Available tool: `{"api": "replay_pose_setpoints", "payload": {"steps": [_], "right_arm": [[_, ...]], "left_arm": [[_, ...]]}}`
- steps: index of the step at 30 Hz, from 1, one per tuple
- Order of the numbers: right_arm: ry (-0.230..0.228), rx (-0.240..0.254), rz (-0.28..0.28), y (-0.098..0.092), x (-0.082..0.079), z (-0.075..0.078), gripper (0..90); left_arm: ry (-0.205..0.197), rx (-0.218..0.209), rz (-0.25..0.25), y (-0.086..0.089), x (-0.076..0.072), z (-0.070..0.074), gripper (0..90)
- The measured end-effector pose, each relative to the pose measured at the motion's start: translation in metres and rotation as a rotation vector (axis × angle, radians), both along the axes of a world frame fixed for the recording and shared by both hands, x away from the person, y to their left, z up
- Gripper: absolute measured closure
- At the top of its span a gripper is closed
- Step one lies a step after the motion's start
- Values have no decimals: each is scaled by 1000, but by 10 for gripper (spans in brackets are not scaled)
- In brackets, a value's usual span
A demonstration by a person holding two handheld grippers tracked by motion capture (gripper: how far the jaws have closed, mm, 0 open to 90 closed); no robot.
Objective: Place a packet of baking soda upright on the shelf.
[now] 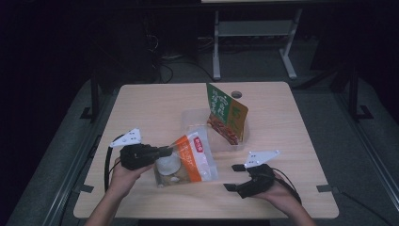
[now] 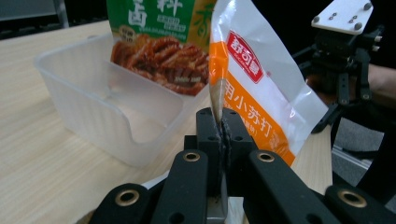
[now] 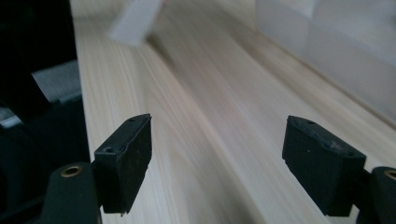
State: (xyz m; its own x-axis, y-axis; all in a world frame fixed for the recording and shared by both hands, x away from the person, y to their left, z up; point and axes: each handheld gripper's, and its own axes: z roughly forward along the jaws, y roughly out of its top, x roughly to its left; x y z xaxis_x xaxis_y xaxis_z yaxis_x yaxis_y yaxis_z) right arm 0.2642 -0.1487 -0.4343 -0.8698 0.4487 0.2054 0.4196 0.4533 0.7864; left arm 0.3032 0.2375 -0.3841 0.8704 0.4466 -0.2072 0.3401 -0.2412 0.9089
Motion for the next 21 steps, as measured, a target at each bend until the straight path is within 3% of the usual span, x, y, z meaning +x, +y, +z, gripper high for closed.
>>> {"api": "replay_pose_setpoints", "payload": {"steps": [5,11,14,18,21], "right_arm": [[10,138,36,18,9,9,221],[-35,123,47,43,16,14,241],[-27,136,43,52,22,11,337],[-11,163,43,60,25,10,566],[2,164,54,62,26,8,666]], "left_arm": [[-11,-1,29,-3,3,3,881],[-10,-10,21,-9,6,2,881],[-13,-8,21,-11,5,3,881],[-10,-8,19,-11,5,1,880],[-8,-10,16,-12,6,1,880]]}}
